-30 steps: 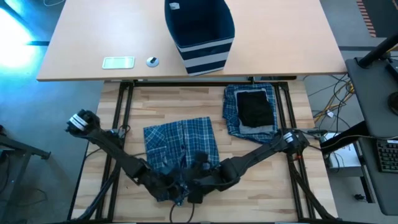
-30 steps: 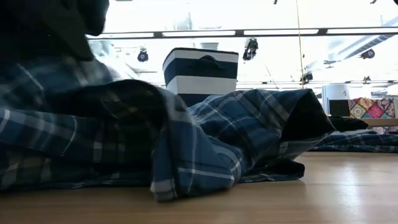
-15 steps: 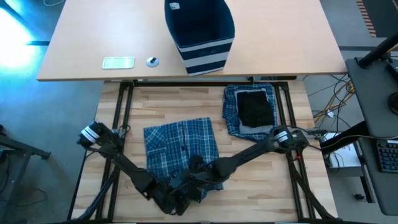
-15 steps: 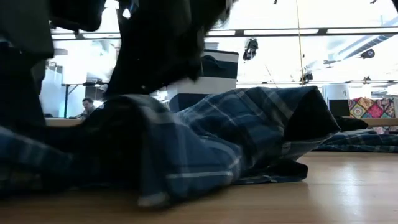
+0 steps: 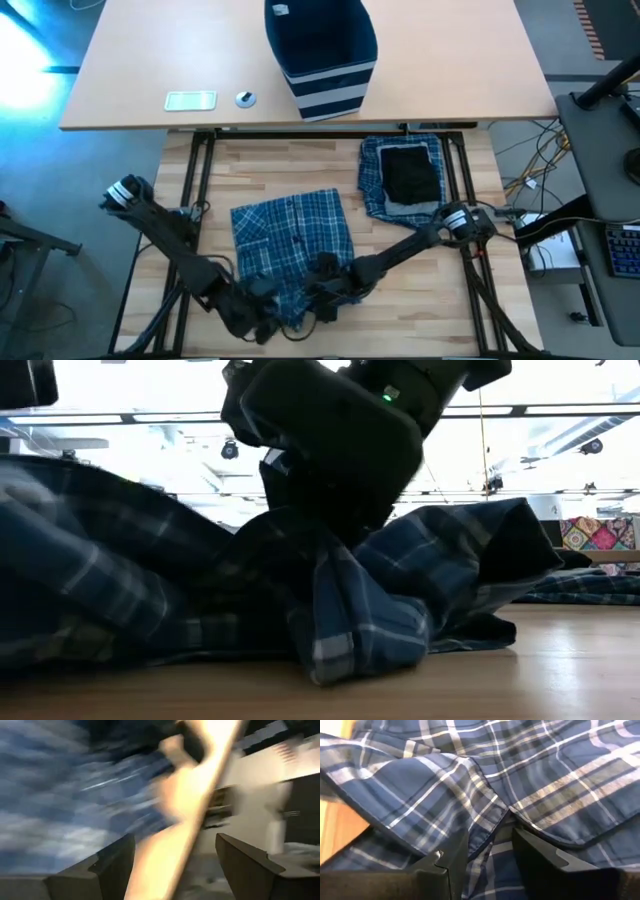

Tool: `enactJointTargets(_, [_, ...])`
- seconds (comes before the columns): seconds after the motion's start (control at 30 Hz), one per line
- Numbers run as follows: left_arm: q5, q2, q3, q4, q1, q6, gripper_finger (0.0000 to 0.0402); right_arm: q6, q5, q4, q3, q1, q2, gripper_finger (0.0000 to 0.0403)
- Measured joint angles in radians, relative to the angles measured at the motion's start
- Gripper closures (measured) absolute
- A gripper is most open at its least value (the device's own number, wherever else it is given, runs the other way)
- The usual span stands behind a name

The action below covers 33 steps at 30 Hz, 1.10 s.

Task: Fold Laundry from Bin
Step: Fold the blue patterned long sleeve

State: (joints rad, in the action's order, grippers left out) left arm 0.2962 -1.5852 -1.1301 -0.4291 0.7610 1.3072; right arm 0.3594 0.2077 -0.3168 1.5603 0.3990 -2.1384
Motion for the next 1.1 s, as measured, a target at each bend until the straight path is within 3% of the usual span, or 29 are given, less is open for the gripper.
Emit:
enactJointTargets(0.07, [0.014, 0.048, 0.006, -0.136, -0.002, 0.003, 0.0140, 0.001, -0.001, -0.002, -0.011, 0.000, 0.006, 0.0252])
enactJointTargets(0.2, [0.139, 0.109, 0.050, -0.328, -0.015, 0.045, 0.0141, -0.022, 0.002, -0.005, -0.007, -0.004, 0.016, 0.0252])
enactJointTargets(0.3, [0.193, 0.102, 0.119, -0.312, -0.027, 0.039, 0.0141, -0.039, 0.001, -0.016, 0.013, -0.006, 0.038, 0.0252])
enactJointTargets(0.5, [0.138, 0.055, 0.299, -0.252, -0.062, 0.055, 0.0141, 0.001, 0.010, -0.113, 0.034, 0.017, 0.162, 0.0252])
enactJointTargets(0.73, [0.140, 0.085, 0.390, -0.233, -0.063, 0.007, 0.0141, 0.218, 0.047, -0.241, 0.034, 0.165, 0.246, 0.0252])
enactJointTargets(0.93, [0.143, 0.096, 0.347, -0.225, -0.058, -0.106, 0.0141, 0.480, 0.042, -0.093, 0.034, 0.275, 0.124, 0.0213])
enactJointTargets(1.1, [0.162, 0.096, 0.280, -0.230, -0.058, -0.213, 0.0141, 0.766, 0.148, -0.126, 0.119, 0.285, 0.011, 0.0169])
